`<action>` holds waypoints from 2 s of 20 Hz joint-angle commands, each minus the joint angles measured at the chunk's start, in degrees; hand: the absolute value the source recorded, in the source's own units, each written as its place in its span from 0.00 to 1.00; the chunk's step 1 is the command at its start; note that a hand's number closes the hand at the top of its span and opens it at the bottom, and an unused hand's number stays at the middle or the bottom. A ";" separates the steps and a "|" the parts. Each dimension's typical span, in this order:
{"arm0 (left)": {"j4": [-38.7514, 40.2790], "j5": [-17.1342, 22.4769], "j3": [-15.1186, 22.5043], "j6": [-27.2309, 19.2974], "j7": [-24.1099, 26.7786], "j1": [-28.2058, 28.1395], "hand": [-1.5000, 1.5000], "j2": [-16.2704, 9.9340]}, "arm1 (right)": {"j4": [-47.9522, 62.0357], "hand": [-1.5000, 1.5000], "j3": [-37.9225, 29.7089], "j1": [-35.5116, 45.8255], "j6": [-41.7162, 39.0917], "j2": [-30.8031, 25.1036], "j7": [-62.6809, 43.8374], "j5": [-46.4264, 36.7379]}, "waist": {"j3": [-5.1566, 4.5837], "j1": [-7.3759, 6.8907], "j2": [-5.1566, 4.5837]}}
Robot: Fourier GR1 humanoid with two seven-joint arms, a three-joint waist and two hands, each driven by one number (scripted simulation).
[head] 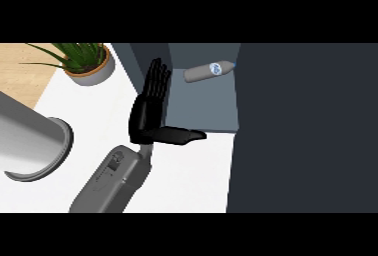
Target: Pick up the bottled water, place it into the cabinet and close the cabinet
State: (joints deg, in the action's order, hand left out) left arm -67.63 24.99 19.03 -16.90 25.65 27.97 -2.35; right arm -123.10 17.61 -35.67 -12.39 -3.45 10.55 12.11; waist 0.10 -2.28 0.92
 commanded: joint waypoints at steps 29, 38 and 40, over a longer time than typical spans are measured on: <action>-64.95 5.56 0.88 7.23 2.55 -64.29 0.00 -23.23 | -12.11 1.00 25.51 3.25 -6.07 -8.36 -11.68 -21.38 | -0.29 0.35 -0.36; -66.56 12.45 -7.41 14.71 3.51 -68.74 0.00 -26.74 | -8.56 1.00 25.71 9.51 -5.22 -1.98 -18.89 -18.73 | -0.35 -1.74 -0.80; -65.97 13.17 -8.66 16.59 4.37 -70.63 0.00 -27.19 | -9.63 1.00 22.94 11.10 -5.53 -0.91 -21.80 -14.38 | -0.34 -2.13 -0.96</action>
State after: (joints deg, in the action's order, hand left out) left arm -132.34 34.92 12.90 -3.83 28.74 -39.54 -28.32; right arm -133.81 29.59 -27.88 -19.74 -12.54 -7.44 -5.76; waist 0.01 -3.51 -0.43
